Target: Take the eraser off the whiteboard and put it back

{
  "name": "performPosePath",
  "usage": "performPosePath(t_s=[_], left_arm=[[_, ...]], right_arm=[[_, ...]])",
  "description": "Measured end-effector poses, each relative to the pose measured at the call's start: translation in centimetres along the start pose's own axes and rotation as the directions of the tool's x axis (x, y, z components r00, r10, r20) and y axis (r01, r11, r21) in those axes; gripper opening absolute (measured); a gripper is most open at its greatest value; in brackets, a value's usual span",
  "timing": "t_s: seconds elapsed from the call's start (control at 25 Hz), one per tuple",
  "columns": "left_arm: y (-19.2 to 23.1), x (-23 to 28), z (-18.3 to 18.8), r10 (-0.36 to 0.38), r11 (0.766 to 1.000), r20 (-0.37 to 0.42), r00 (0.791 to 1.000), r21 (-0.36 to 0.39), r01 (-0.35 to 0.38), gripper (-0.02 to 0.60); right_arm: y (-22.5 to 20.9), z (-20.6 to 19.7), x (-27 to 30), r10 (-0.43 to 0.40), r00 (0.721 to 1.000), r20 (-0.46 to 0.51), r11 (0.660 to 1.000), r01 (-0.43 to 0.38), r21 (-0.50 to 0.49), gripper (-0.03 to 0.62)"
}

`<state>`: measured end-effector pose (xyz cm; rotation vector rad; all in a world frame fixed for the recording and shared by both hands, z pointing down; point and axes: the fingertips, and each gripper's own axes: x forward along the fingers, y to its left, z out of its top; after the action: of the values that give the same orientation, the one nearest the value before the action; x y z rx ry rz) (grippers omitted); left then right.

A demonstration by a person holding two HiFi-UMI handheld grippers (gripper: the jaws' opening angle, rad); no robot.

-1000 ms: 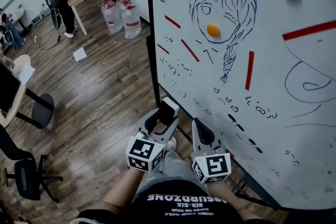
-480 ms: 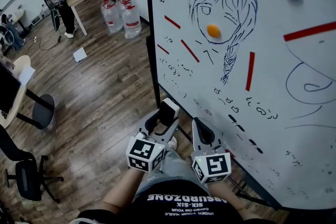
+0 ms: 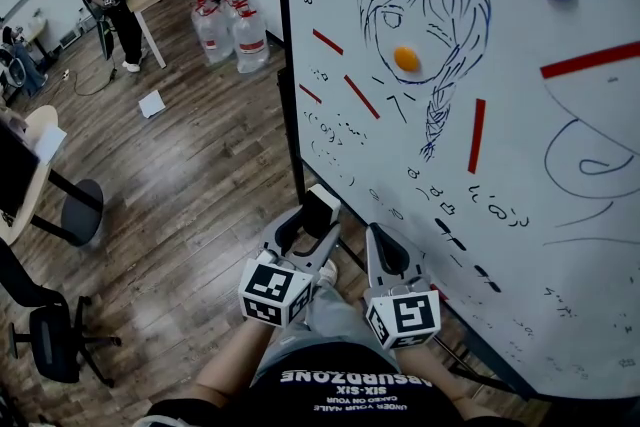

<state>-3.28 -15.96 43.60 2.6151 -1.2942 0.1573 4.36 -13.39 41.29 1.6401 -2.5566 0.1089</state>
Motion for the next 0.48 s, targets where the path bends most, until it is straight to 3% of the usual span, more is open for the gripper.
performPosePath(t_s=[0.48], left_arm=[[0.2,0.5,4.0,-0.011,0.999,0.08,0.997,0.041,0.008,0.245]], right_arm=[[-0.2,0.3,-0.1,-0.006,1.0,0.006,1.0,0.006,-0.004,-0.002]])
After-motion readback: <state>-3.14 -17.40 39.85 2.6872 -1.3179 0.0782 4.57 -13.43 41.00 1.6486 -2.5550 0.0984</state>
